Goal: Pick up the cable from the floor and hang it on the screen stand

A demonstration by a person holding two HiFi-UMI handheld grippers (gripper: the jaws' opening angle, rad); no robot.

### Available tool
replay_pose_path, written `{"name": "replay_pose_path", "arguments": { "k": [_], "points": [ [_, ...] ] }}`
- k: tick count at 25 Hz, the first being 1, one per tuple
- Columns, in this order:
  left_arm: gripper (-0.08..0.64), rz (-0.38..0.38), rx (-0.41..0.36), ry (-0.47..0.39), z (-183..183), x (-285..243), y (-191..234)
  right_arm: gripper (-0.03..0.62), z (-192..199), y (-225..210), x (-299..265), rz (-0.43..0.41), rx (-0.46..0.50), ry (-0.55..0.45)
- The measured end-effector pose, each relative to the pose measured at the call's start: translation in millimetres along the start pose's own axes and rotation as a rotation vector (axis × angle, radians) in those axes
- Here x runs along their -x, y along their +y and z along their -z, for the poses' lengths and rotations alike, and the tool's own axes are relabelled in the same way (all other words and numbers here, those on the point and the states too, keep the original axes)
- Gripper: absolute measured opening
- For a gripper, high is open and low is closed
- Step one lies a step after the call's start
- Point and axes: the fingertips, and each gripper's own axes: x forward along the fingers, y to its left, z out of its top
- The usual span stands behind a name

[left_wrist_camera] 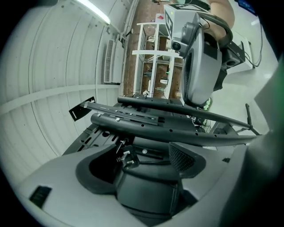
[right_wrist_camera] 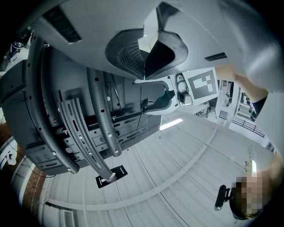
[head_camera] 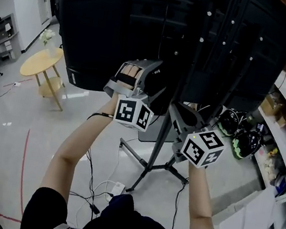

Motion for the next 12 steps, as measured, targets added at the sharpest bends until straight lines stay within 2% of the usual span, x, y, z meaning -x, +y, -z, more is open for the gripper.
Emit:
{"name": "replay_pose_path", "arguments": {
  "k": [6,12],
  "points": [
    [0.367,-0.086,0.160,0.060,20,29,21,0.026,7,8,5,0.001,-0.007,0.005],
    [0.365,-0.153,0.214,0.053,6,54,39,0.026,9,16,12,-0.004,-0.024,-0.006]
  ]
}}
